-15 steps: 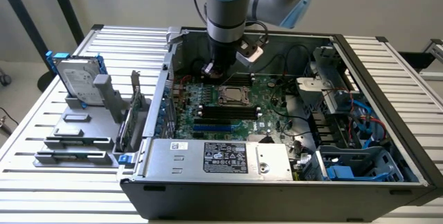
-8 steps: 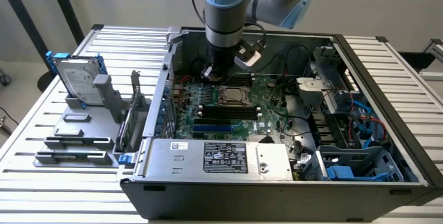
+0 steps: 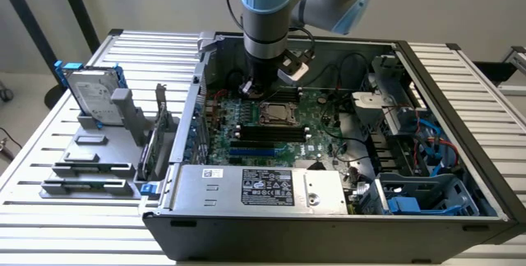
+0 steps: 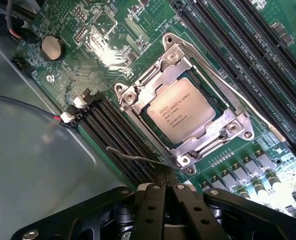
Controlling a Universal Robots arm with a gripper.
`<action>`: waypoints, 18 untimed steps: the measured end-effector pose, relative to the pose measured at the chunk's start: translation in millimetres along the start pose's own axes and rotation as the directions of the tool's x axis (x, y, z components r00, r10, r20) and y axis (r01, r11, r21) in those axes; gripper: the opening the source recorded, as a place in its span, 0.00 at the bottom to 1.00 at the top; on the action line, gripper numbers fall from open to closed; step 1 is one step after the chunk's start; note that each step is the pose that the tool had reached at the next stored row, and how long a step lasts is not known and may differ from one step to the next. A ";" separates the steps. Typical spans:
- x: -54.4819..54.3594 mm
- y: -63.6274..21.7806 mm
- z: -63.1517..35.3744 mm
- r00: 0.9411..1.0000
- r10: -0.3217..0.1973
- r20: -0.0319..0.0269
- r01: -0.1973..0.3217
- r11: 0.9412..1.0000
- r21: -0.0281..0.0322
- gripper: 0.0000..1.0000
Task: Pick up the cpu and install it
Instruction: 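Install the first cpu locking lever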
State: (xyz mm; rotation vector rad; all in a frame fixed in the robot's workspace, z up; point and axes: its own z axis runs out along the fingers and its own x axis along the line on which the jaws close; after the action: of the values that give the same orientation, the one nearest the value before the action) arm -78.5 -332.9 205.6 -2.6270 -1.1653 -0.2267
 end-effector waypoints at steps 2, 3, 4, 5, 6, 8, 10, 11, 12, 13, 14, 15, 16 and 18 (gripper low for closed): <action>0.1 -0.1 0.1 1.000 0.000 0.005 0.000 1.000 -0.005 0.11; 0.2 -0.2 0.1 1.000 -0.001 0.007 0.001 1.000 -0.008 0.11; 0.4 -0.3 0.3 1.000 -0.001 0.007 0.001 1.000 -0.009 0.11; 0.5 -0.4 0.7 1.000 -0.001 0.007 0.002 1.000 -0.010 0.11; 0.7 -0.5 1.2 1.000 -0.002 0.006 0.002 1.000 -0.012 0.11; 1.1 -0.6 1.8 1.000 -0.003 0.004 0.003 1.000 -0.014 0.11; 1.5 -0.4 2.6 1.000 -0.004 0.003 0.004 1.000 -0.017 0.11; 1.7 -0.3 3.1 1.000 -0.004 0.002 0.004 1.000 -0.019 0.11; 2.0 0.0 3.6 1.000 -0.005 0.001 0.005 1.000 -0.020 0.11; 2.2 0.3 4.0 1.000 -0.005 0.000 0.005 1.000 -0.021 0.11; 2.5 0.7 4.5 1.000 -0.006 0.000 0.006 1.000 -0.023 0.11; 2.9 1.2 4.9 1.000 -0.006 -0.001 0.006 1.000 -0.024 0.11; 3.3 1.7 5.3 1.000 -0.006 -0.001 0.006 1.000 -0.025 0.11; 4.4 2.8 6.2 1.000 -0.007 -0.002 0.007 1.000 -0.027 0.11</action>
State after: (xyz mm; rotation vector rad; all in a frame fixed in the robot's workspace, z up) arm -73.3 -329.8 200.2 -2.6460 -1.1793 -0.2479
